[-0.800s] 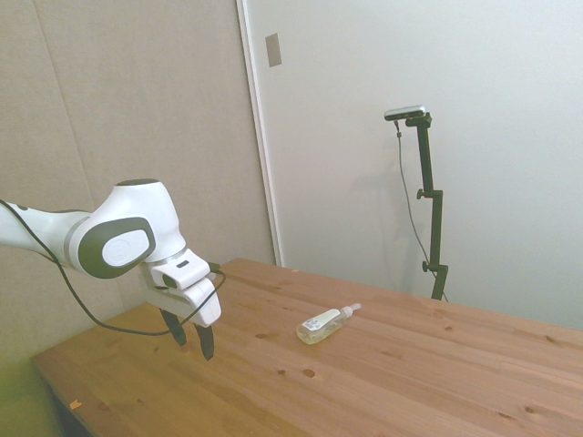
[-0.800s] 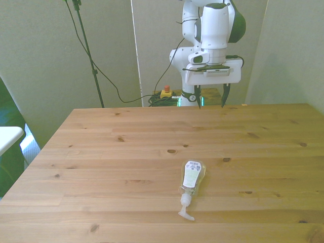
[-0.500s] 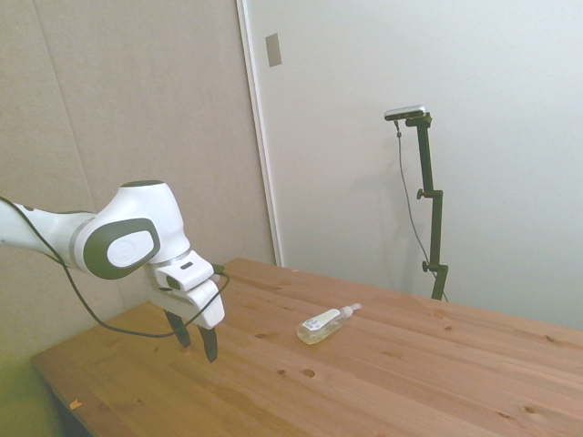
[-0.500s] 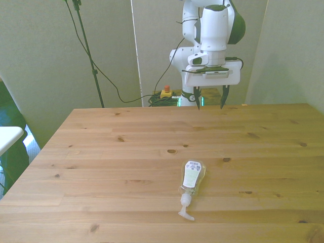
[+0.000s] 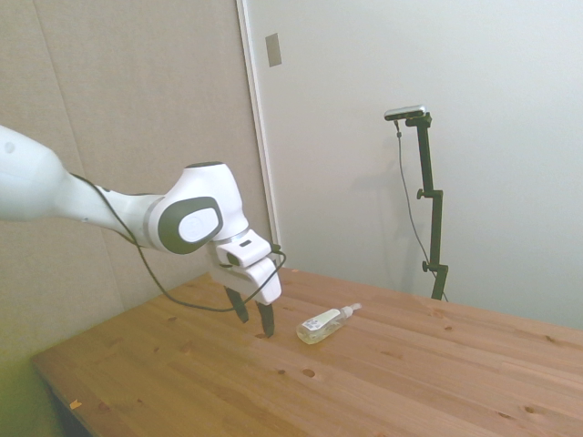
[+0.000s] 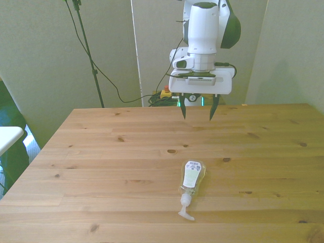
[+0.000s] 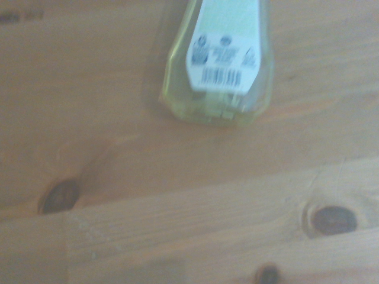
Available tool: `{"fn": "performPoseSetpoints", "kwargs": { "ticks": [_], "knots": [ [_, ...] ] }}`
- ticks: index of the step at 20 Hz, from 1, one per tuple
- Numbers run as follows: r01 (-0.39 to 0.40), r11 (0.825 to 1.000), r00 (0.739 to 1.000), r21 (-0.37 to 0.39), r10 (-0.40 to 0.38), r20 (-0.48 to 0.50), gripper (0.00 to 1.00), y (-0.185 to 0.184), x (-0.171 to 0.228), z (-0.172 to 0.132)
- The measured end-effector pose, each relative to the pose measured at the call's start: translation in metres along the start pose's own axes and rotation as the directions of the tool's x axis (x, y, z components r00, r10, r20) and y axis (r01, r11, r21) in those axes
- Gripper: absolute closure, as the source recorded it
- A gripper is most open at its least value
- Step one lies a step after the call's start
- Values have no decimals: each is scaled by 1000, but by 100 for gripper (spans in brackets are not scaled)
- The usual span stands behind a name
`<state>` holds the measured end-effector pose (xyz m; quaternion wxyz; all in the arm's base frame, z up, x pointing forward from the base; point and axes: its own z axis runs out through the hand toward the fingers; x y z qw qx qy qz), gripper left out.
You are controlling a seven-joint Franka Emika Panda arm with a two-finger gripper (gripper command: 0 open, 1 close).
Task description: Stand the sanitizer
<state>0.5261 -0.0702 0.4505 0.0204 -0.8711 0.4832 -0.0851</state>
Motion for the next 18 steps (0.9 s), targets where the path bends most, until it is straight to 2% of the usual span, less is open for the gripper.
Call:
{"fn": "performPoseSetpoints", "kwargs": {
  "ticks": [4, 10, 18],
  "knots": [
    [-40, 999, 999, 13, 40, -18, 0, -22, 41, 3],
    [-80, 997, 996, 13, 80, -36, 0, -63, 89, 24],
    [-122, 992, 992, 16, 122, -41, 0, -134, 118, 50]
  ]
}}
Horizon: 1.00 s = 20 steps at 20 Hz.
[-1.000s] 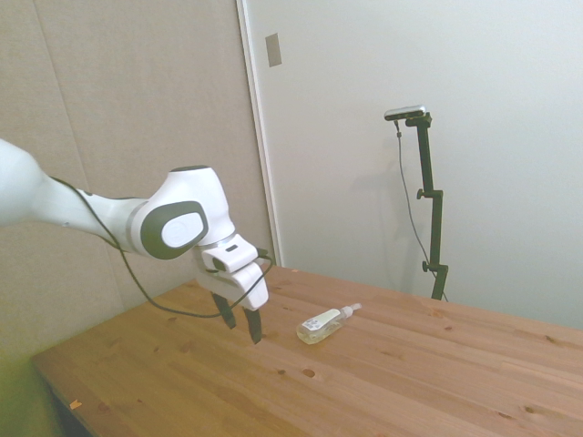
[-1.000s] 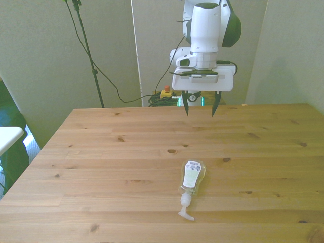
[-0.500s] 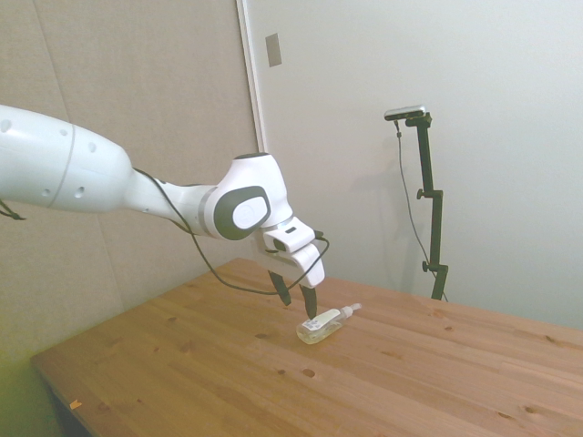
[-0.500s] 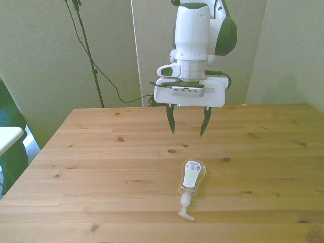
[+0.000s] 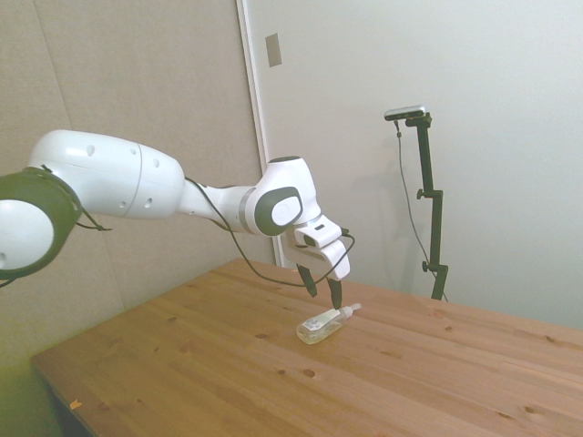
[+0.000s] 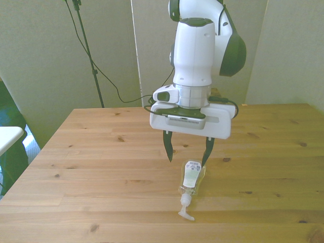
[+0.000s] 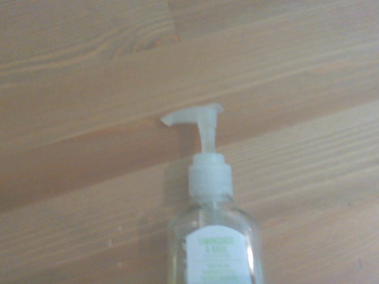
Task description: Stand the sanitizer
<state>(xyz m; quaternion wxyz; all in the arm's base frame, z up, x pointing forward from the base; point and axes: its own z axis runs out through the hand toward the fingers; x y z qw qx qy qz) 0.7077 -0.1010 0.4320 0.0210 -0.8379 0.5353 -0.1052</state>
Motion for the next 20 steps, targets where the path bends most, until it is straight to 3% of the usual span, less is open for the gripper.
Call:
{"fn": "performPoseSetpoints", "kwargs": {
  "ticks": [6, 17, 18, 20],
  "knots": [
    [-15, 1000, 1000, -23, 15, 1, 0, -39, 6, 31],
    [-53, 998, 999, -43, 53, 1, 0, -49, 34, 78],
    [-55, 998, 999, -42, 55, 2, 100, -49, 34, 80],
    [-58, 997, 998, -41, 58, 1, 100, -50, 36, 83]
  ]
}}
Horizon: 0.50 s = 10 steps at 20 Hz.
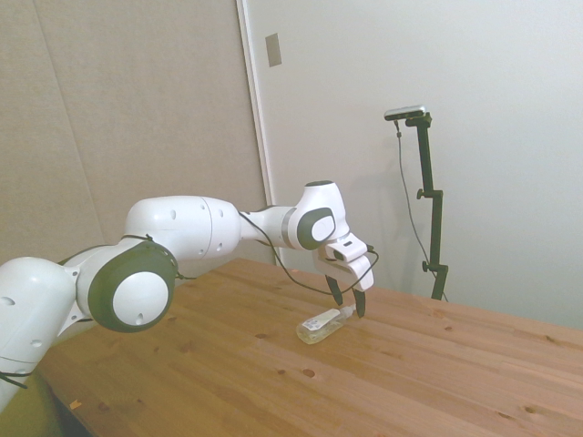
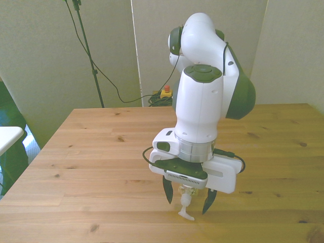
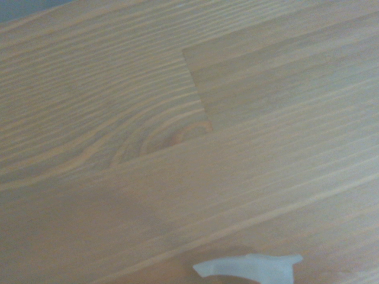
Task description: Stand the sanitizer
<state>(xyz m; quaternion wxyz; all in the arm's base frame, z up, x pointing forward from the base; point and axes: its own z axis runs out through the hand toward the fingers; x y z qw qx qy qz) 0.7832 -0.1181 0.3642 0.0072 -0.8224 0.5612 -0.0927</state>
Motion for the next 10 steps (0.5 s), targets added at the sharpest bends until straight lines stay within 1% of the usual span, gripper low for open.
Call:
{"fn": "performPoseSetpoints", "kwargs": {
  "ticks": [10],
  "knots": [
    [-21, 1000, 1000, -5, 21, 1, 100, 7, 11, 4]
  ]
}}
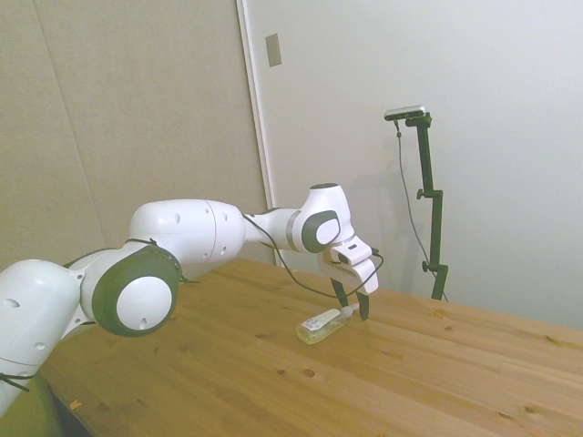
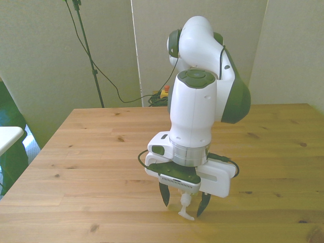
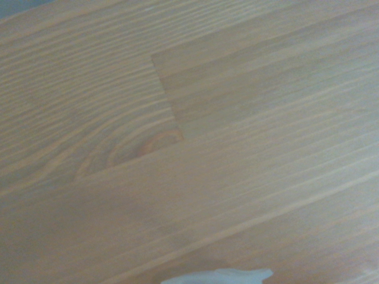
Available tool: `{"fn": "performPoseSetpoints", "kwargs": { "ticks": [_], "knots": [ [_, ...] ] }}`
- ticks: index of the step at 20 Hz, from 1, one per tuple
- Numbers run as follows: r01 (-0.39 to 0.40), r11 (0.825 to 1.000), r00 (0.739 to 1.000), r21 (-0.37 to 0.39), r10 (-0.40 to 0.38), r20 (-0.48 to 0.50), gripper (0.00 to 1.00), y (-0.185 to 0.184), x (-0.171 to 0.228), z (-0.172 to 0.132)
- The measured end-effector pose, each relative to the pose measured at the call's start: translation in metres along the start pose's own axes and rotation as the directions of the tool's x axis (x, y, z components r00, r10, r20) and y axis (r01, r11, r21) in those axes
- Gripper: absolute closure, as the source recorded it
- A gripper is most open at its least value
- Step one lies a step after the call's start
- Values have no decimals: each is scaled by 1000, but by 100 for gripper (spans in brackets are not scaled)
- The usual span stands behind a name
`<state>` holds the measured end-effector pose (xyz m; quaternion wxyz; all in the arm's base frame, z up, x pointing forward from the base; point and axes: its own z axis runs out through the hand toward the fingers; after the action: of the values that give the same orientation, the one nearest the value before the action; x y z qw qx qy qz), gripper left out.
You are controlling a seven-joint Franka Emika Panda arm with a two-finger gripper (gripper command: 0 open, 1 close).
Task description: Stand the sanitizer
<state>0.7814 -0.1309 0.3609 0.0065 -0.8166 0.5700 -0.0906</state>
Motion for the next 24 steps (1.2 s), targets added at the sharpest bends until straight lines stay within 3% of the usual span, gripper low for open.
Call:
{"fn": "performPoseSetpoints", "kwargs": {
  "ticks": [21, 24],
  "knots": [
    [-24, 1000, 999, 9, 24, 30, 100, 6, 7, 2],
    [-27, 1000, 999, 16, 27, 30, 100, 8, 4, -10]
  ]
}}
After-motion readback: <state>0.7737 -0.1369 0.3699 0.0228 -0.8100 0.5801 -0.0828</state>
